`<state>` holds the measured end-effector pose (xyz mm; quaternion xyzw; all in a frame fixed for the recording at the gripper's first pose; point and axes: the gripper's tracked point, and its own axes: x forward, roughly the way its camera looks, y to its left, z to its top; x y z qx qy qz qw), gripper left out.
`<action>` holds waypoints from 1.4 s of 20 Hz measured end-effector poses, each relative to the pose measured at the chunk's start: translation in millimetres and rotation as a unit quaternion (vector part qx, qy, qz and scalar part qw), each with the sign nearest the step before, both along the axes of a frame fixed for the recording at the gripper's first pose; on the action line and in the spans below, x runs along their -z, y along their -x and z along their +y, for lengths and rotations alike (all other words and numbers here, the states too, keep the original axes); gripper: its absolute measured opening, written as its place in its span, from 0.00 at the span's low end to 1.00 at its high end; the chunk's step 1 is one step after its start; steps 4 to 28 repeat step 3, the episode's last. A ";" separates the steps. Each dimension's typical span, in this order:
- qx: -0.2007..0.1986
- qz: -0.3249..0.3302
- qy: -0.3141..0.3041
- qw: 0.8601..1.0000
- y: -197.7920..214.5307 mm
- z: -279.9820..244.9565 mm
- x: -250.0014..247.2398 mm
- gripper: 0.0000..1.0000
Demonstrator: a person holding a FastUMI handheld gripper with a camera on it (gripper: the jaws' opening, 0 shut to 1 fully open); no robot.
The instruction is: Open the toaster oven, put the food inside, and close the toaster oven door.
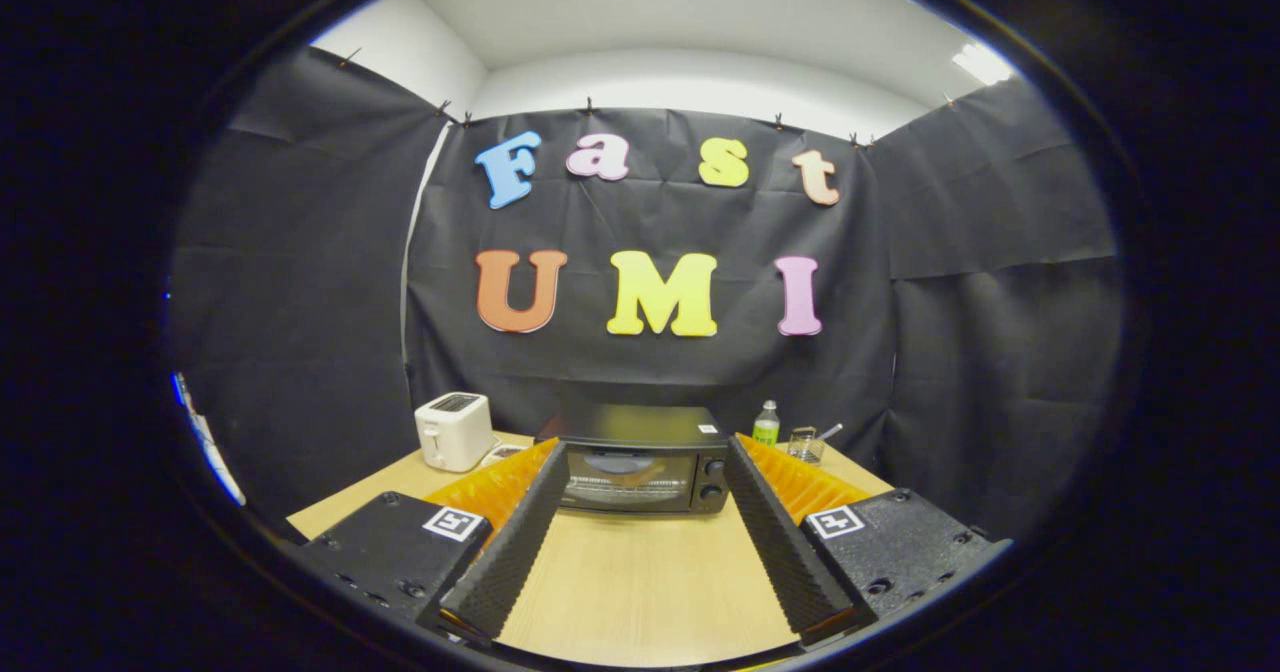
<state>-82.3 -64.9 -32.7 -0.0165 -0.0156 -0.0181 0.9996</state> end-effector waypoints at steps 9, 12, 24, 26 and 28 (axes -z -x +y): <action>-0.003 -0.009 -0.011 1.000 2.1 -7.1 1.5 1.00; -0.003 -0.009 -0.011 1.000 2.1 -7.1 1.5 1.00; -0.003 -0.009 -0.011 1.000 2.1 -7.1 1.5 1.00; -0.003 -0.009 -0.011 1.000 2.1 -7.1 1.5 1.00; -0.003 -0.009 -0.011 1.000 2.1 -7.1 1.5 1.00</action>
